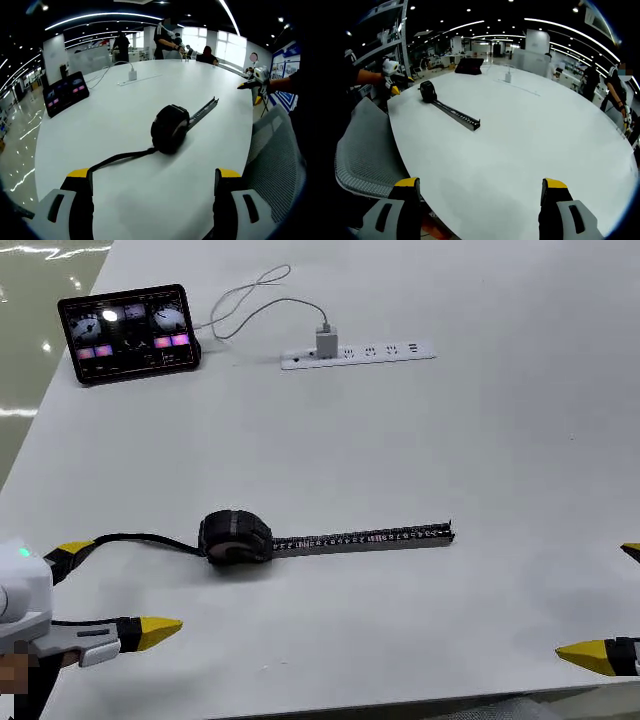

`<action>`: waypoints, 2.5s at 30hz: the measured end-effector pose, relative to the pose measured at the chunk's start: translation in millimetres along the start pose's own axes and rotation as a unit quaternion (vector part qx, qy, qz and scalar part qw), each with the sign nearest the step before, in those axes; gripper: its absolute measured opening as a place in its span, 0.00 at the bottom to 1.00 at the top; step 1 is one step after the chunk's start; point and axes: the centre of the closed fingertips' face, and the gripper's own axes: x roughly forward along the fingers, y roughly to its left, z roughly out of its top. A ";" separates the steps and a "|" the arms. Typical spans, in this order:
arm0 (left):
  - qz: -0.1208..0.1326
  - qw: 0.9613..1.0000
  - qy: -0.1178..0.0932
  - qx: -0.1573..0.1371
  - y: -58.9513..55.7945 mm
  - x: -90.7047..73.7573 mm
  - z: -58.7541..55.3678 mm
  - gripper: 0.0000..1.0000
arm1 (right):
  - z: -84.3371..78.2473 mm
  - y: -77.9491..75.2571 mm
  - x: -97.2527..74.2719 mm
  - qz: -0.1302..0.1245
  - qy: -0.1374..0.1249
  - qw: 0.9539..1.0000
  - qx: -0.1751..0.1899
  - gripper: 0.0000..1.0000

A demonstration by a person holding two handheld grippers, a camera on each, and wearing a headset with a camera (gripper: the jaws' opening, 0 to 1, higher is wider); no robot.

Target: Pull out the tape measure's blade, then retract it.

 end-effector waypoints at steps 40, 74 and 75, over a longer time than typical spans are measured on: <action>0.105 0.984 -0.080 -0.120 -11.6 45.8 64.5 0.99 | 75.6 -27.9 50.7 0.078 0.045 0.987 -0.133 0.99; 0.183 0.968 -0.105 -0.138 -14.3 79.4 76.7 0.99 | 103.7 -9.1 97.7 0.157 0.099 0.947 -0.264 0.99; 0.180 0.968 -0.102 -0.142 -16.0 81.5 75.0 0.99 | 105.8 -7.8 99.3 0.160 0.092 0.945 -0.270 0.99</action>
